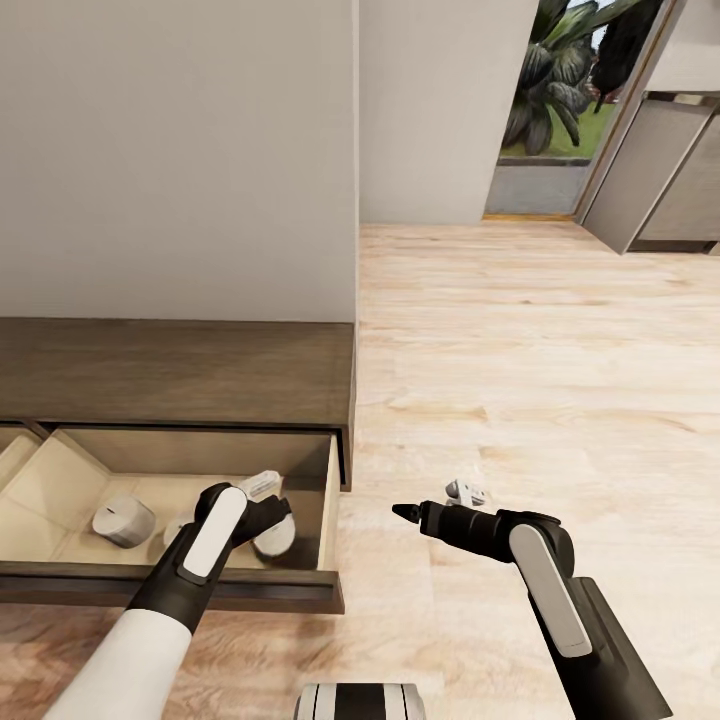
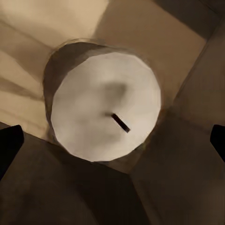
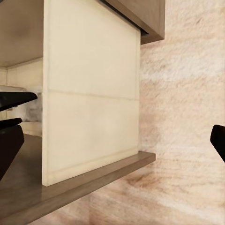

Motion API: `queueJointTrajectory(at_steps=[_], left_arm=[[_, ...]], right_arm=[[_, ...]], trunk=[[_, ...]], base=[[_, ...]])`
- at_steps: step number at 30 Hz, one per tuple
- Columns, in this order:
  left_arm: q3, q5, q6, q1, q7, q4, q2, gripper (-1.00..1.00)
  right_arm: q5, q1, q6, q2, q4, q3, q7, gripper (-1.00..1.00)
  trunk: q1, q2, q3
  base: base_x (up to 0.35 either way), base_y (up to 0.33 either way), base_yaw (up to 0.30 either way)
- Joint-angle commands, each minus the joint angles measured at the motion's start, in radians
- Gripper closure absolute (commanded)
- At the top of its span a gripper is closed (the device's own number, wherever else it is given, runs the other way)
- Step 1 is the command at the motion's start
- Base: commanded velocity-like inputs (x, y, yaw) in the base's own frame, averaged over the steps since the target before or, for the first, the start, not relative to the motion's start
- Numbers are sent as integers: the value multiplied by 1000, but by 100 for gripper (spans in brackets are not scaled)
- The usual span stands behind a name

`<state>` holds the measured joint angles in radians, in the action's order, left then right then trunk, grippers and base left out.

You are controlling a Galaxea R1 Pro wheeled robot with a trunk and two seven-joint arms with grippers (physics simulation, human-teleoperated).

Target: Place each of the two pumpkins and all three candles from the living room inside a cabinet in the living room (use any cabinet), then make sure every cabinet is closed, and position the cauldron so it is next to a table in the living room.

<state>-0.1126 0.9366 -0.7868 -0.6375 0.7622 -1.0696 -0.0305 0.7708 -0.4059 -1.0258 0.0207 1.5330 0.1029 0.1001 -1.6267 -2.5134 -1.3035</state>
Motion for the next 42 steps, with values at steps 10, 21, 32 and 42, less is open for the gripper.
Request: queueJointTrajectory(at_steps=[10,21,32,42], left_arm=[[-2,51,0,0,9,-1,2,-100],[-1,139,0,1,9,-1,12,-100],[5,142,-30,1,7,-9,34,-100],[32,142,-59,1,6,-17,45,-100]], right_arm=[[10,-1,-2,2,1,1,10,-100],[10,-1,-2,11,1,1,10,-100],[10,-1,-2,11,0,1,10,-100],[10,-1,-2,10,-1,2,10,-100]], trunk=[[3,1,26],[8,4,69],[13,6,111],[18,9,150]], base=[[0,0,0],[0,0,0],[0,0,0],[-113,0,0]])
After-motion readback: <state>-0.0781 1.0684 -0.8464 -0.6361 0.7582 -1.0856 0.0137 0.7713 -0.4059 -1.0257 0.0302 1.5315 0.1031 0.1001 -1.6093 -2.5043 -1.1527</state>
